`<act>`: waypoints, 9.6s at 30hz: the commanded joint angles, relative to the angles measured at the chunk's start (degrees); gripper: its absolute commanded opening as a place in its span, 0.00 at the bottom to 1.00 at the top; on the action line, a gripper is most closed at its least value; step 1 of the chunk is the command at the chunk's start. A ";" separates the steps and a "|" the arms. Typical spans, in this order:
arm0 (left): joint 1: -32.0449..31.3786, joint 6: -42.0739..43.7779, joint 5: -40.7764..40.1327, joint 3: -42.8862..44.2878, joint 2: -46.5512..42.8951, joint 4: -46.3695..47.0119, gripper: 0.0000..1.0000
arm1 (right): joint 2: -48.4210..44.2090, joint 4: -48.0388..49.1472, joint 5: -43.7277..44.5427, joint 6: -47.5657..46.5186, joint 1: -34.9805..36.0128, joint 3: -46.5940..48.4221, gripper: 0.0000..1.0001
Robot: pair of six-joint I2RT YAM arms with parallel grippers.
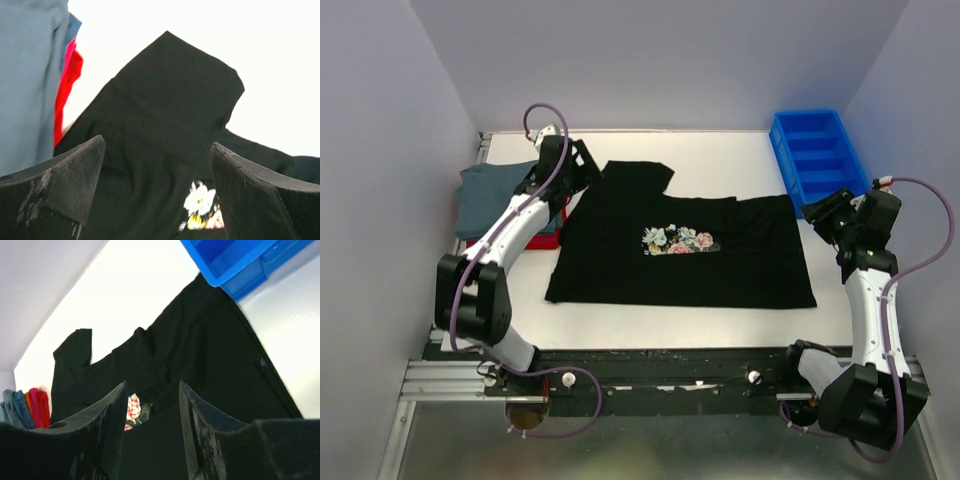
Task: Fold and stack the t-shirts
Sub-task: Fold the flattened tshirt in 1/3 of the way, then grap the side of the flattened tshirt furthest away from the robot with both arms
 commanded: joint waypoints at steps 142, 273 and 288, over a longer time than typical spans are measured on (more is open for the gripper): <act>12.22 8.52 25.76 40.93 46.52 10.31 0.00 | 79.15 -30.61 34.35 -17.72 15.03 72.46 0.90; 10.11 10.37 23.21 37.33 36.60 9.52 0.00 | 66.40 -21.56 19.93 -15.35 12.04 61.91 0.01; 10.11 12.04 22.77 38.47 39.49 8.72 0.00 | 80.02 -26.13 22.39 -14.21 12.04 71.93 0.52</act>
